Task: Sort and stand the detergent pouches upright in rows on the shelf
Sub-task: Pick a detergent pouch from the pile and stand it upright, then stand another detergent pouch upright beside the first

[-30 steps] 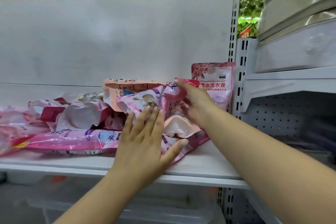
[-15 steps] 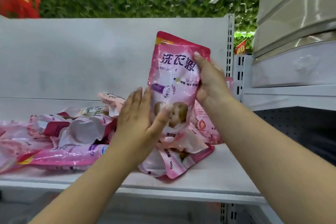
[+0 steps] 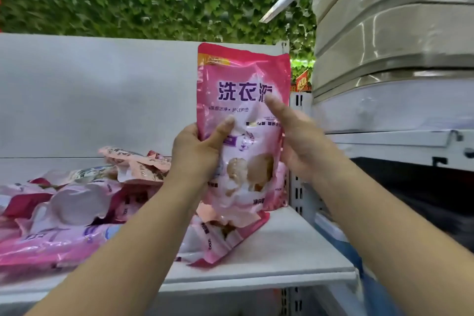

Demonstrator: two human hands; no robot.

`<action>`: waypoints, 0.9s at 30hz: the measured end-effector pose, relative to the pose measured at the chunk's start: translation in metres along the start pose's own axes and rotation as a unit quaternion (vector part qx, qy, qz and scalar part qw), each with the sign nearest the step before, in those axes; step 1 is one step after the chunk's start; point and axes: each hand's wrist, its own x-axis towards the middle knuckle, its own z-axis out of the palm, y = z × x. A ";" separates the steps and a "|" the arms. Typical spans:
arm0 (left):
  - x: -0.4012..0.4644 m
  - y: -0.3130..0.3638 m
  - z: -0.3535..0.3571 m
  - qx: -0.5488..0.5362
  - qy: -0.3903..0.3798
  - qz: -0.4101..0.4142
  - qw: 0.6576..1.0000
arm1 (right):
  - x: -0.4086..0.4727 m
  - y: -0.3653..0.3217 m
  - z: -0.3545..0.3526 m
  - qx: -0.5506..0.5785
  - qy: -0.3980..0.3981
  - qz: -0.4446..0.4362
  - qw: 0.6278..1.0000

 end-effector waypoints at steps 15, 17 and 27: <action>-0.014 -0.034 -0.022 0.555 -0.330 0.068 0.760 | -0.018 0.049 -0.087 -0.164 0.168 0.002 0.972; -0.016 -0.040 -0.027 0.534 -0.319 0.040 0.782 | -0.014 0.065 -0.095 -0.142 0.191 0.030 0.971; -0.013 -0.055 -0.038 0.477 -0.288 0.010 0.830 | 0.028 0.106 -0.102 -0.122 0.198 0.073 0.970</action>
